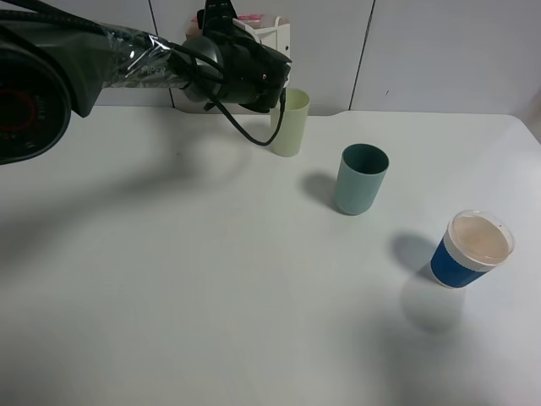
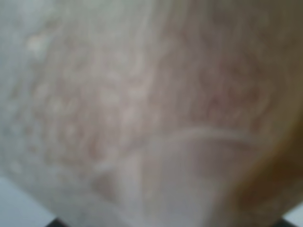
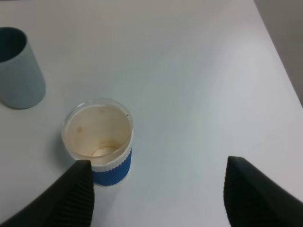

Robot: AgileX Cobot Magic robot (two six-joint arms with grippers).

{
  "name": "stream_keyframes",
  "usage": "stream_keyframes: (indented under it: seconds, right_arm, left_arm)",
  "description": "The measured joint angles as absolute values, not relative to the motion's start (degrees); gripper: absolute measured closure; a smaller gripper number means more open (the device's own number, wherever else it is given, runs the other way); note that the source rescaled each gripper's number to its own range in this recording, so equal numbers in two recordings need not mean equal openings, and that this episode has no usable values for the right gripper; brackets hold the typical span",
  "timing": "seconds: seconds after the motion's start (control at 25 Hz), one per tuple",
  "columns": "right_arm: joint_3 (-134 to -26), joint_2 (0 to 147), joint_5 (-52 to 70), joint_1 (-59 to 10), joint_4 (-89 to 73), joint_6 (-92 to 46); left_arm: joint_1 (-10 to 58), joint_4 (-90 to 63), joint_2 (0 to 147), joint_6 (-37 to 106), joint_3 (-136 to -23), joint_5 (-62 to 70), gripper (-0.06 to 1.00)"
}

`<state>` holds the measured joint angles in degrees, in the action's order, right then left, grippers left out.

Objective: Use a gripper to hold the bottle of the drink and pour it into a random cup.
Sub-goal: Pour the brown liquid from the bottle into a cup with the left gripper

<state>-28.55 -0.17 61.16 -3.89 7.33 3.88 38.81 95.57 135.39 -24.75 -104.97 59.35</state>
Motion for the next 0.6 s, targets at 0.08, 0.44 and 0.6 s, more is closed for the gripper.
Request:
stream_keyframes:
  seconds: [0.08, 0.44, 0.6]
  right_arm:
    - [-28.55, -0.17, 61.16, -3.89, 7.33, 3.88]
    - [-28.55, -0.17, 61.16, -3.89, 7.33, 3.90]
    - [-28.55, -0.17, 61.16, -3.89, 7.33, 3.90]
  left_arm:
    - [38.81, 95.57, 135.39, -24.48, -104.97, 59.41, 0.94]
    - [38.81, 95.73, 135.39, -23.39, -104.97, 59.52, 0.94]
    - [38.81, 95.89, 135.39, -22.13, -104.97, 59.69, 0.94]
